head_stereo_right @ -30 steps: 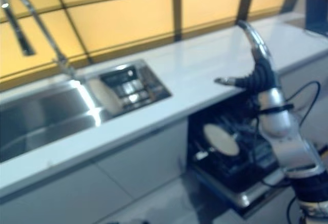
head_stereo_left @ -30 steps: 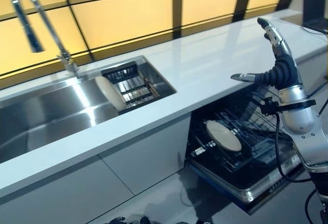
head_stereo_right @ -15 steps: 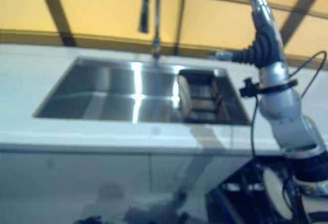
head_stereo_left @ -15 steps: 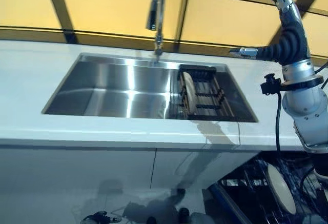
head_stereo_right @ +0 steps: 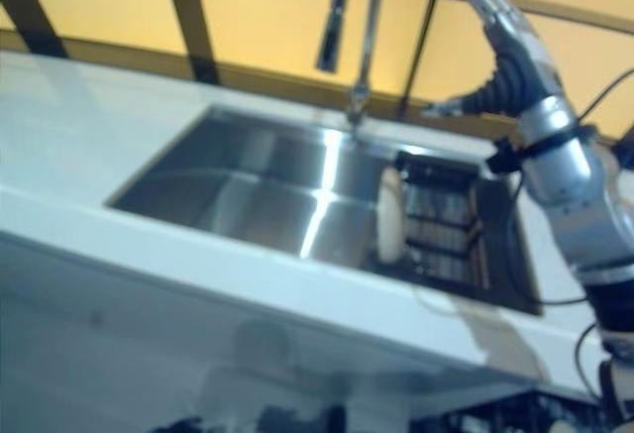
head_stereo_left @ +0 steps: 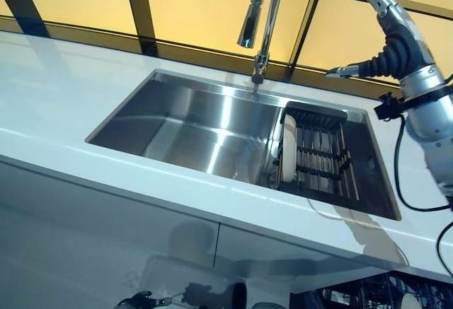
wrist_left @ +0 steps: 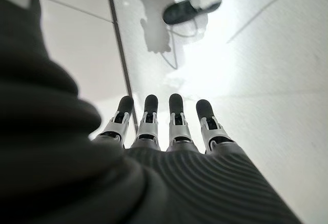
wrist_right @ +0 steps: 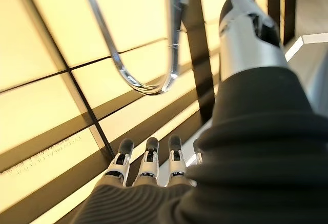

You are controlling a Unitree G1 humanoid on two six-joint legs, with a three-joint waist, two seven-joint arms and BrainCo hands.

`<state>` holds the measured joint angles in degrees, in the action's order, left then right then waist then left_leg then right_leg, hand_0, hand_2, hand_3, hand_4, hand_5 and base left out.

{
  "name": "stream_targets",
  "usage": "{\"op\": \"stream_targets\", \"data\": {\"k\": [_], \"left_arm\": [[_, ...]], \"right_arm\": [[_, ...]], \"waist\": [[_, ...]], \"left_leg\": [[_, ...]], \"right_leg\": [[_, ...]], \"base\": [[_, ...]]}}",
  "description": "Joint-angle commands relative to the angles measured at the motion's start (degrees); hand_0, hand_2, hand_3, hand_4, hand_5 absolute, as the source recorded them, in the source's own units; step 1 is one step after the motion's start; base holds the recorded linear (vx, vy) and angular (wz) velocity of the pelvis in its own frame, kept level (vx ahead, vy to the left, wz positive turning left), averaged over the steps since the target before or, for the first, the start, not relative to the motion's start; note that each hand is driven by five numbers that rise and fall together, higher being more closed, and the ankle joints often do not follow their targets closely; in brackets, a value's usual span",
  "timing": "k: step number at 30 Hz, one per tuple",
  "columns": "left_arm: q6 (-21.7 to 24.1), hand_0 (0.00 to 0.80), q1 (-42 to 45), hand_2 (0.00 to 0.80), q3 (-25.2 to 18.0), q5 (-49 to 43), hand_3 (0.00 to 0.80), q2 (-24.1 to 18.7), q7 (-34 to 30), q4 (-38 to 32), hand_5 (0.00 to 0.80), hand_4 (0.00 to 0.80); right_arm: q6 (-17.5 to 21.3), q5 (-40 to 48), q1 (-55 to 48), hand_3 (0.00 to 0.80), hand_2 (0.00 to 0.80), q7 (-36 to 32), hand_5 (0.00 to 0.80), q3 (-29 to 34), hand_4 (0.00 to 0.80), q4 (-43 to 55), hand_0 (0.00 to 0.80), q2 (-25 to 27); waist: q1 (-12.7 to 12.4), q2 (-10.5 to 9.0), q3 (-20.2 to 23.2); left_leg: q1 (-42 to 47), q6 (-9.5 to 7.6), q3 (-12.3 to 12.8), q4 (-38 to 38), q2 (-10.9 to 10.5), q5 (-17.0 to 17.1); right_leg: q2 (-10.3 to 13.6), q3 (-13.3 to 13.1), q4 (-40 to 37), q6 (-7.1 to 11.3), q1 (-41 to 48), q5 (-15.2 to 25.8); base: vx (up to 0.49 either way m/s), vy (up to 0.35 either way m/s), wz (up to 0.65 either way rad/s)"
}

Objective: Take plates into dishwasher

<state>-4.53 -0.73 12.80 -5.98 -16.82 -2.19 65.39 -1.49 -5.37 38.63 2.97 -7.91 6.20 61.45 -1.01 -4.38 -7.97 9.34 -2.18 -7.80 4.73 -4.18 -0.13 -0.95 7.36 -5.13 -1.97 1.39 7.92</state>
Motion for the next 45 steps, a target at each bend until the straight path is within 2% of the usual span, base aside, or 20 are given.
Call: {"op": "stream_targets", "data": {"k": [1, 6, 9, 15, 17, 20, 30, 39, 45], "left_arm": [[0.91, 0.0, 0.45, 0.0, 0.98, 0.2, 0.0, -2.0, 0.83, -0.66, 0.0, 0.0], [0.15, 0.0, 1.41, 0.0, 1.16, 0.99, 0.0, -2.47, 0.89, -2.24, 0.0, 0.0], [-0.04, 0.0, 2.02, 0.0, 1.0, 0.95, 0.0, -2.64, 0.83, -2.45, 0.0, 0.0], [-0.64, 0.0, 3.37, 0.0, 0.81, 1.2, 0.0, -4.2, 0.67, -3.0, 0.0, 0.0], [-0.54, 0.0, 3.51, 0.0, 0.77, 1.72, 0.0, -4.68, 0.79, -3.24, 0.0, 0.0], [-0.46, 0.0, 4.02, 0.0, 0.52, 2.16, 0.0, -5.44, 0.69, -4.03, 0.0, 0.0], [-0.27, 0.0, 5.46, 0.0, 1.19, 2.35, 0.0, -5.9, 0.16, -4.81, 0.0, 0.0], [-0.38, 0.0, 6.11, 0.0, 1.28, 1.58, 0.0, -6.04, -0.22, -5.0, 0.0, 0.0], [-0.87, 0.0, 5.97, 0.0, 1.84, 1.25, 0.0, -6.51, -0.7, -5.99, 0.0, 0.0]], "right_arm": [[1.76, -4.72, 7.93, 0.0, 0.0, -2.36, 0.0, -4.74, 0.0, -3.51, 0.0, 3.35], [5.05, -11.52, 12.13, 0.0, 0.0, -5.64, 0.0, -9.78, 0.0, -6.94, 0.0, 8.22], [8.74, -16.11, 14.09, 0.0, 0.0, -6.36, 0.0, -12.17, 0.0, -9.52, 0.0, 9.63], [19.24, -30.7, 23.68, 0.0, 0.0, -4.99, 0.0, -23.42, 0.0, -12.45, 0.0, 15.04], [24.09, -37.4, 26.82, 0.0, 0.0, -2.76, 0.0, -27.31, 0.0, -13.17, 0.0, 16.3], [28.25, -42.62, 29.64, 0.0, 0.0, -2.37, 0.0, -31.0, 0.0, -12.55, 0.0, 17.97], [34.24, -46.25, 30.44, 0.0, 0.0, -4.32, 0.0, -35.8, 0.0, -16.04, 0.0, 18.03], [36.23, -47.79, 29.71, 0.0, 0.0, -4.8, 0.0, -37.36, 0.0, -20.63, 0.0, 16.18], [36.35, -47.75, 27.58, 0.0, 0.0, -6.17, 0.0, -35.82, 0.0, -22.14, 0.0, 15.23]], "waist": [[-2.71, -1.33, 3.14], [-3.39, -2.1, 3.12], [-3.57, -2.32, 3.11], [-4.22, -3.16, 2.94], [-4.35, -3.6, 2.93], [-4.59, -4.25, 2.91], [-5.2, -5.03, 3.05], [-5.44, -4.62, 2.67], [-5.46, -4.15, 1.87]], "left_leg": [[-3.13, 1.14, 6.23, -0.93, 1.52, -5.33], [-4.07, 1.99, 6.67, -1.05, 2.08, -4.58], [-4.36, 2.13, 6.69, -1.57, 2.07, -4.66], [-4.85, 2.17, 6.46, -2.84, 1.88, -4.85], [-4.92, 2.07, 6.32, -3.01, 1.84, -4.93], [-4.69, 1.98, 6.11, -2.72, 1.86, -4.91], [-4.08, 1.96, 5.8, -2.09, 1.79, -4.84], [-4.16, 1.87, 6.08, -3.0, 1.77, -5.3], [-4.51, 1.92, 6.11, -3.32, 1.87, -5.22]], "right_leg": [[-1.18, 1.47, 0.13, 2.49, 4.44, -11.7], [-1.16, 3.57, 0.13, 1.94, 4.82, -12.54], [-1.1, 4.13, 0.13, 1.81, 5.03, -12.78], [-0.91, 5.65, 0.13, 1.56, 5.81, -13.16], [-0.95, 5.9, 0.13, 1.49, 6.02, -13.29], [-1.09, 6.14, 0.14, 1.4, 6.34, -13.5], [-1.36, 6.29, 0.17, 1.34, 7.06, -13.99], [-1.26, 6.03, 0.6, 1.18, 7.27, -14.33], [-1.26, 6.01, 0.75, 1.07, 7.1, -14.38]], "base": [[0.002, -0.115, 0.2], [0.002, -0.063, 0.23], [0.011, -0.015, 0.11], [0.032, -0.004, 0.05], [0.038, -0.007, 0.07], [0.038, -0.014, 0.03], [0.01, -0.005, 0.02], [0.0, 0.0, 0.0], [0.011, -0.049, 0.0]]}}
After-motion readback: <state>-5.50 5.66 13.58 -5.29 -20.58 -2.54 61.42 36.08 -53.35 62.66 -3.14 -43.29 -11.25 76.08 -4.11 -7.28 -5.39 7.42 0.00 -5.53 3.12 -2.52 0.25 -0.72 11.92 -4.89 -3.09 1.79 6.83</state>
